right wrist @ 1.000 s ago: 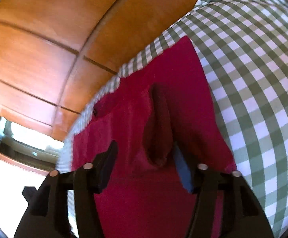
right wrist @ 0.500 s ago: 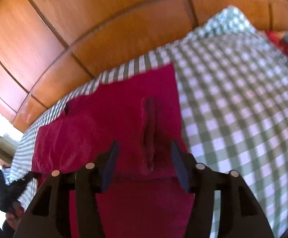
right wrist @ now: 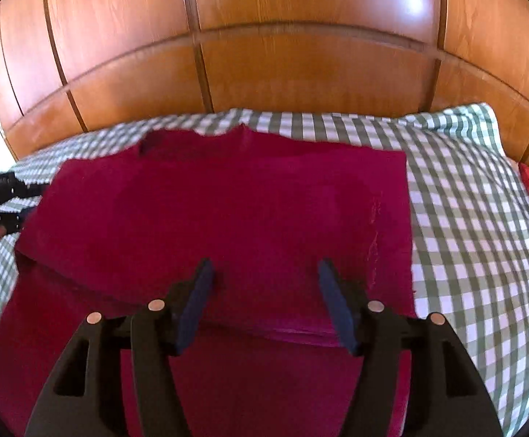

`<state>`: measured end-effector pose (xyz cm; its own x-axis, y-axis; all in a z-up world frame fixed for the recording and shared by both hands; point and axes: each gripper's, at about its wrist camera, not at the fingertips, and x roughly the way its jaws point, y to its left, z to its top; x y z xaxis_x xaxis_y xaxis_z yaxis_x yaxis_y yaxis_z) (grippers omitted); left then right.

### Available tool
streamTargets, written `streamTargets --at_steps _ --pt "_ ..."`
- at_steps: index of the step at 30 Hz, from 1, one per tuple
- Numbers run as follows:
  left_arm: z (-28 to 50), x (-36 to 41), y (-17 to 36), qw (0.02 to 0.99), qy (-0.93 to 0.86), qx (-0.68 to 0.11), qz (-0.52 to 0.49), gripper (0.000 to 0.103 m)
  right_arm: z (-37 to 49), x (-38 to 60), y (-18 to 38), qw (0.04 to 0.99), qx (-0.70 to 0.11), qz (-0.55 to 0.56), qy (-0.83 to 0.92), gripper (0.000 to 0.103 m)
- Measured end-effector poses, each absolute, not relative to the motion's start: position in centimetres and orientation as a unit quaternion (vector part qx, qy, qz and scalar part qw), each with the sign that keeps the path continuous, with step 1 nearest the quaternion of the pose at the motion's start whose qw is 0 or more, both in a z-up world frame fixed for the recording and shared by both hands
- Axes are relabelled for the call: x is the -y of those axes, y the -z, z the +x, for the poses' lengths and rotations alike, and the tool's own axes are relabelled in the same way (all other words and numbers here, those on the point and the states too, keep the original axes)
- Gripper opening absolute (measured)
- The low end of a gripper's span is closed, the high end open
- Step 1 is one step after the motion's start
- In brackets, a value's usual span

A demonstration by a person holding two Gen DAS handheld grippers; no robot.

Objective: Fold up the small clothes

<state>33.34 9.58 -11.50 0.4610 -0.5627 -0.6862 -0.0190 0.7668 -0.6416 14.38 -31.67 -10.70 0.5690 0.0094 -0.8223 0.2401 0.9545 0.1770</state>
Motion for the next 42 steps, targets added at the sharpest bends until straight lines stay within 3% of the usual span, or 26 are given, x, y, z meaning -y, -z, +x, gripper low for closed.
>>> streamTargets --at_steps 1,3,5,8,11,15,17,23,27,30,37,42 --pt "33.6 -9.4 11.7 0.801 0.169 -0.492 -0.297 0.040 14.2 31.8 11.1 0.876 -0.458 0.137 0.068 0.062" --pt "33.7 -8.9 11.1 0.813 0.176 -0.474 -0.288 0.013 14.0 32.0 11.6 0.877 -0.454 0.141 0.073 0.065" --pt "32.7 -7.8 9.0 0.846 0.186 -0.430 -0.255 0.009 13.8 32.2 11.8 0.878 -0.450 0.143 0.077 0.067" --pt "31.7 -5.7 7.9 0.891 0.132 -0.403 -0.161 0.008 13.8 31.5 12.1 0.881 -0.448 0.125 0.088 0.068" --pt "32.8 -3.2 10.4 0.896 0.071 -0.434 -0.066 0.008 14.0 31.0 12.2 0.881 -0.451 0.107 0.094 0.068" --pt "32.6 -0.9 11.0 0.907 0.038 -0.418 0.007 0.009 13.9 31.2 12.3 0.881 -0.450 0.114 0.091 0.068" --pt "32.2 -1.3 10.3 0.907 0.032 -0.419 0.003 0.014 13.8 31.4 12.3 0.881 -0.449 0.120 0.089 0.068" --pt "26.8 -2.6 6.4 0.922 0.089 -0.374 -0.055 0.014 13.8 31.4 12.4 0.881 -0.448 0.123 0.089 0.069" --pt "24.0 -0.8 9.1 0.908 0.084 -0.409 0.039 0.014 13.7 31.5 12.4 0.882 -0.447 0.124 0.089 0.069" --pt "24.1 -2.5 11.1 0.901 0.080 -0.426 0.008 0.014 13.7 31.5 12.4 0.882 -0.446 0.127 0.087 0.069" --pt "22.7 -1.9 9.2 0.903 0.047 -0.427 0.008 0.014 13.7 31.4 12.4 0.881 -0.447 0.125 0.089 0.069" --pt "18.7 -1.5 7.6 0.908 0.048 -0.415 -0.007 0.020 13.9 31.3 12.2 0.880 -0.451 0.116 0.097 0.073"
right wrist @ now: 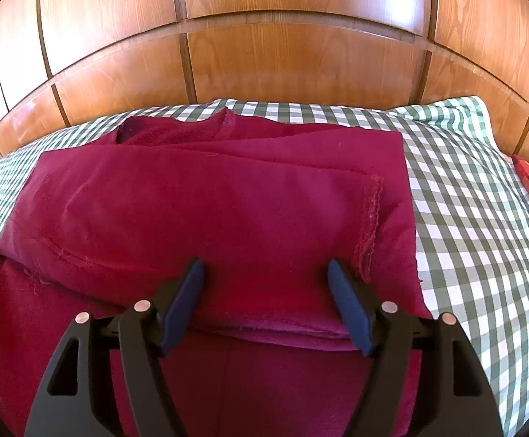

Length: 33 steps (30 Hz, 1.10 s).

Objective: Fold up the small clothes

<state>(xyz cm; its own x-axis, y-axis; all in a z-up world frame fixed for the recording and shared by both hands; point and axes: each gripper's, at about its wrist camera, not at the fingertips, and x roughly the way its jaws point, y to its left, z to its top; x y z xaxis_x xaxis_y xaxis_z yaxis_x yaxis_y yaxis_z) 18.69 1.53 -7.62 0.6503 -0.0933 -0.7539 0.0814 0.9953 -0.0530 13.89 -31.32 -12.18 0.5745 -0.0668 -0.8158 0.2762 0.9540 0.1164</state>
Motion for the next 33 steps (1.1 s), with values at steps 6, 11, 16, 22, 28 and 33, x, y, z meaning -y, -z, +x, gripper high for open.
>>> streamTargets --at_steps 6,11,16,22,28,33 --pt "13.3 -1.4 6.1 0.918 0.065 -0.390 -0.003 0.020 12.6 31.0 10.4 0.876 -0.454 0.117 0.113 0.093" --pt "10.3 -1.7 5.8 0.920 0.078 -0.385 0.004 0.020 9.4 30.8 8.5 0.879 -0.449 0.133 0.094 0.094" --pt "8.9 -2.3 6.1 0.916 0.088 -0.390 -0.002 0.020 5.4 31.6 7.6 0.868 -0.463 0.163 0.076 0.094" --pt "7.8 -2.9 6.8 0.913 0.087 -0.399 -0.003 0.027 1.1 32.9 7.9 0.852 -0.477 0.198 0.087 0.094" --pt "6.4 -4.5 7.5 0.911 0.088 -0.402 -0.025 0.051 -3.0 33.0 8.7 0.833 -0.499 0.223 0.080 0.094" --pt "5.3 -6.9 8.5 0.898 0.109 -0.424 -0.046 0.051 -6.8 32.0 9.6 0.813 -0.521 0.255 0.046 0.093"
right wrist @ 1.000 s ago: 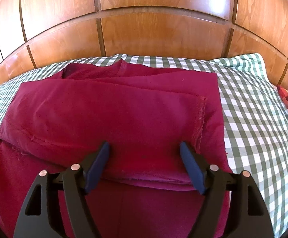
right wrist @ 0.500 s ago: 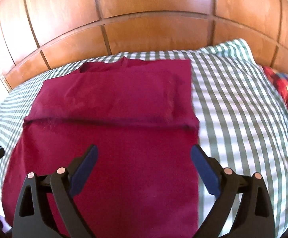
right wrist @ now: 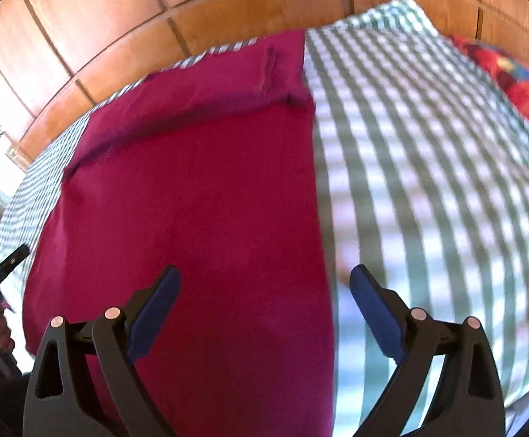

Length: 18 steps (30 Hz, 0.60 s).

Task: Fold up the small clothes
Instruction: 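Grasp the hem with the left gripper while the right gripper grasps it too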

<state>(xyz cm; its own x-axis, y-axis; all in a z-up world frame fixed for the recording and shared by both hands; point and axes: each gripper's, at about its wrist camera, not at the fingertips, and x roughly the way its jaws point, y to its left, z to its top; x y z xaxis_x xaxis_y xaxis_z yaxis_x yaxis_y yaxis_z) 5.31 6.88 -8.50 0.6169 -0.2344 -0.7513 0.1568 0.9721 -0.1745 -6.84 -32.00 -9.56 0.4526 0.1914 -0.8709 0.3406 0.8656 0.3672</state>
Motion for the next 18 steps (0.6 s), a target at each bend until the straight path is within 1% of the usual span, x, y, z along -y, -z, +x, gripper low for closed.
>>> streamTargets --at_steps 5,8,10,11,12,13,14,15,16,18 --pt "3.3 -8.4 10.1 0.876 0.155 -0.455 -0.048 0.051 -11.1 31.0 9.4 0.802 -0.529 0.279 0.019 0.093" --pt "1.4 -9.0 10.9 0.865 0.182 -0.465 -0.044 0.051 -13.1 30.5 9.2 0.790 -0.540 0.290 0.005 0.084" --pt "0.1 -9.3 11.2 0.858 0.204 -0.469 -0.047 0.051 -13.9 30.5 9.4 0.783 -0.550 0.290 -0.003 0.070" --pt "-0.4 -9.3 11.3 0.853 0.213 -0.474 -0.050 0.051 -14.1 30.4 9.4 0.782 -0.553 0.288 -0.005 0.065" --pt "-0.9 -9.3 11.4 0.844 0.229 -0.481 -0.057 0.045 -14.4 30.2 9.4 0.779 -0.558 0.286 -0.011 0.053" --pt "-1.2 -9.2 11.5 0.838 0.239 -0.487 -0.061 0.034 -14.5 30.1 9.4 0.779 -0.561 0.281 -0.013 0.041" --pt "-1.5 -9.0 11.8 0.830 0.249 -0.495 -0.063 0.030 -14.6 29.9 9.4 0.778 -0.563 0.277 -0.014 0.035" --pt "-1.8 -8.9 12.0 0.825 0.255 -0.501 -0.059 0.018 -14.6 29.9 9.4 0.776 -0.567 0.276 -0.019 0.021" --pt "-1.9 -8.9 12.0 0.822 0.259 -0.503 -0.063 0.009 -14.5 29.7 9.3 0.774 -0.568 0.277 -0.030 0.011" --pt "-1.9 -9.5 11.5 0.813 0.283 -0.499 -0.099 0.009 -14.1 29.4 8.1 0.779 -0.558 0.280 -0.059 0.010"
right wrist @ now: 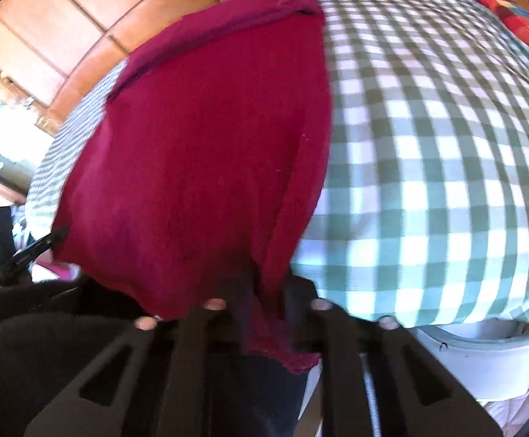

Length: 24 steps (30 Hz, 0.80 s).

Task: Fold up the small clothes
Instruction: 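Grasp the hem with the left gripper while the right gripper grasps it too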

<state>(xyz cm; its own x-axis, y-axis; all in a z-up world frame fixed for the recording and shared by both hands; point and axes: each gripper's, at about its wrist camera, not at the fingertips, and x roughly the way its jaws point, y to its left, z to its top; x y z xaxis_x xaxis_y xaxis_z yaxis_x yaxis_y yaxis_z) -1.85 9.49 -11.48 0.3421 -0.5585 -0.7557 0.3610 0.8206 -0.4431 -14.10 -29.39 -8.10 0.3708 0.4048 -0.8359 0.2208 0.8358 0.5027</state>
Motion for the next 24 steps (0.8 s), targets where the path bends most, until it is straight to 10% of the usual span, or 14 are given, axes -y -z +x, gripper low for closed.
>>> streamTargets --at_steps 18,24 --pt "15.6 -8.8 4.1 0.827 0.263 -0.421 -0.263 0.009 0.6 37.9 5.0 0.811 -0.429 0.397 -0.038 0.012" --pt "18.9 -9.9 5.0 0.829 0.218 -0.430 -0.284 0.052 1.1 40.2 5.7 0.809 -0.418 0.413 -0.013 0.065"
